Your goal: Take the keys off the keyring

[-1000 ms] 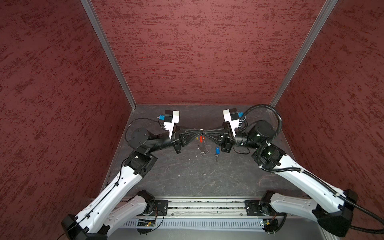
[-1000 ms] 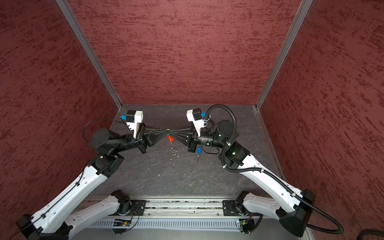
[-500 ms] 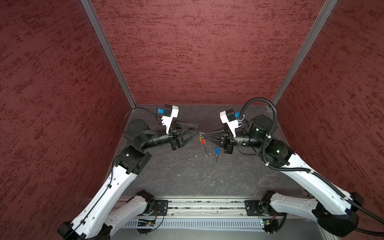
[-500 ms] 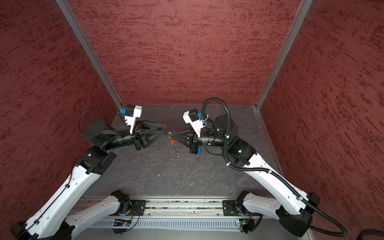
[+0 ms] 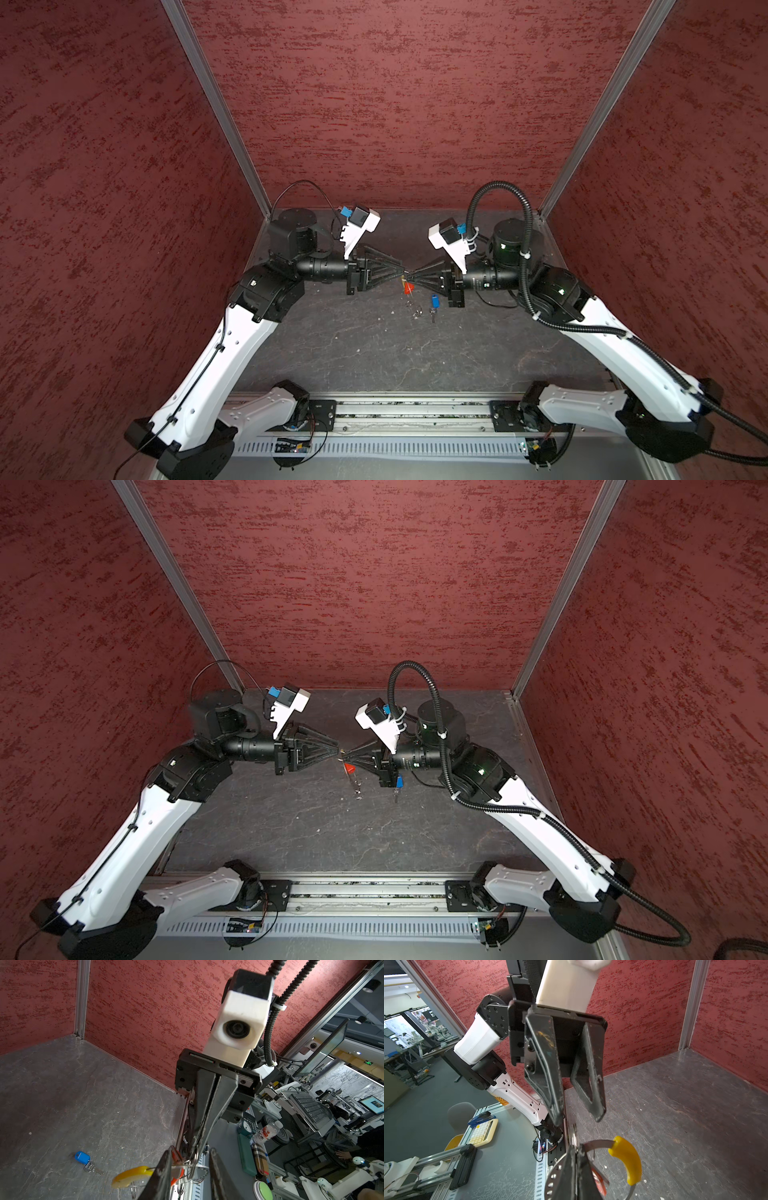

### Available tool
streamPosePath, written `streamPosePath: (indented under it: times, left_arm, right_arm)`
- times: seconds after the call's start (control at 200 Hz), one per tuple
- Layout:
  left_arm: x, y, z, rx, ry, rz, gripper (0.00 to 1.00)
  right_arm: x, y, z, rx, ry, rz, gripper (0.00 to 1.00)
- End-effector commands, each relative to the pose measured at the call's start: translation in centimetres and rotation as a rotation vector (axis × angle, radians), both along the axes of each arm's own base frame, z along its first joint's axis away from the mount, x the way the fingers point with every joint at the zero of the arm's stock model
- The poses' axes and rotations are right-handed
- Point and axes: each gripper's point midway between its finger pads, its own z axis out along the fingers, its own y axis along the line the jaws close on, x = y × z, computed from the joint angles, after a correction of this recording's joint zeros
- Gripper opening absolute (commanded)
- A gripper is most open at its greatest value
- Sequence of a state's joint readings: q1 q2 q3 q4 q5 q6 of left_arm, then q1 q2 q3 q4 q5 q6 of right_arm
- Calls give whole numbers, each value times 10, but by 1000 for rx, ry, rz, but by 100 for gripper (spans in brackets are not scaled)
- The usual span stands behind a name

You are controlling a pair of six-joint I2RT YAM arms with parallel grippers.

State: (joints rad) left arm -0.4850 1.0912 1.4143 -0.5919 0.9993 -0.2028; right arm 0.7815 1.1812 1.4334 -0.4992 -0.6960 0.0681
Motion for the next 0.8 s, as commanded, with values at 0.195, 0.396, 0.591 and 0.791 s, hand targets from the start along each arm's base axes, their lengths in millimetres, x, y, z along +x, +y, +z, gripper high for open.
streamPosePath:
  times: [0.195, 0.396, 0.591, 0.791]
  left_arm:
    - [-16, -4, 0, 8, -9, -79, 24]
    - [-15, -8, -3, 13, -3, -89, 20]
    - [-15, -10, -6, 19, -5, -96, 17]
    - [-12, -12, -7, 21, -21, -80, 4]
  right_arm:
    - [5, -3, 13, 9, -58, -26, 0]
    - [10, -1, 13, 6, -53, -42, 0]
    - [14, 0, 13, 7, -49, -61, 0]
    - [18, 2, 14, 11, -41, -72, 0]
